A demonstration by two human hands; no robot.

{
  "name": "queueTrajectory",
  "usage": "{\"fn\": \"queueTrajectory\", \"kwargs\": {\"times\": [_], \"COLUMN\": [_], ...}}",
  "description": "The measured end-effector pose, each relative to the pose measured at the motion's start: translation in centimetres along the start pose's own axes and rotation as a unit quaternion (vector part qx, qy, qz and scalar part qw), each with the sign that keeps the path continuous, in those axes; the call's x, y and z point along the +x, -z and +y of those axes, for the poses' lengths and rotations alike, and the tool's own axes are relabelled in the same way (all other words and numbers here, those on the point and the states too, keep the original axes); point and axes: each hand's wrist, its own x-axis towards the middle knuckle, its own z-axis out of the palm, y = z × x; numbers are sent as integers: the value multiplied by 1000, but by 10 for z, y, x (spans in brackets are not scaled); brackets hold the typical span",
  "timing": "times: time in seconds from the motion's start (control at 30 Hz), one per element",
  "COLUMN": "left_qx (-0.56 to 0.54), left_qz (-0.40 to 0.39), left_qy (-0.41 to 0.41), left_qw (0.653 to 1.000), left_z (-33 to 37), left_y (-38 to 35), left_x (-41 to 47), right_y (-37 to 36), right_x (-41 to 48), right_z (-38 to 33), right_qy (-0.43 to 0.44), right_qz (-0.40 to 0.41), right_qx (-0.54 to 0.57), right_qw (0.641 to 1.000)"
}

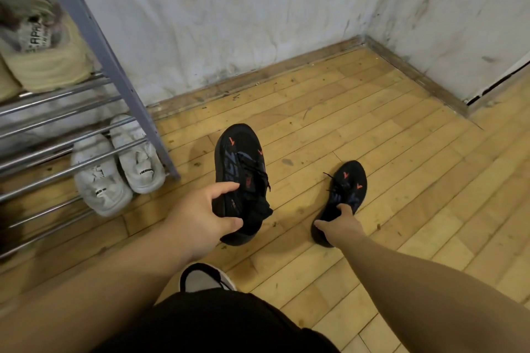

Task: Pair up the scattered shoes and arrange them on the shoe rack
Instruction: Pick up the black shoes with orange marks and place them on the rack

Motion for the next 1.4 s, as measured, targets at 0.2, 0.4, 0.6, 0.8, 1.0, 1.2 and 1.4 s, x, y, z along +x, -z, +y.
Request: {"fn": "queueTrajectory", "kwargs": {"times": [0.2, 0.4, 0.6, 0.8, 1.0, 1.2, 1.4], "left_qx": [-6, 31, 55, 41, -38, -46, -13], "left_qz": [-3, 5, 79, 179, 313, 412, 389], "left_qy": [-22, -62, -145, -240, -288, -256, -220], "left_qw": [1000, 998, 985, 953, 904, 873, 894], "left_z": [-3, 14, 54, 87, 60, 13, -13], "left_y": [12, 45, 106, 191, 257, 301, 328], "left_x": [-13, -36, -90, -189, -291, -350, -394], "right_y": [-28, -34, 25, 107, 141, 94, 63], "right_x": [-32, -75, -169, -305, -431, -513, -503], "right_z": [1, -54, -140, -213, -279, -305, -283], "right_qy": [-57, -51, 164, 471, 630, 650, 636], "right_qz": [9, -31, -155, -37, 15, -62, -126], "right_qx": [167, 408, 463, 342, 219, 227, 128], "right_qw": [984, 911, 857, 812, 745, 723, 750]}}
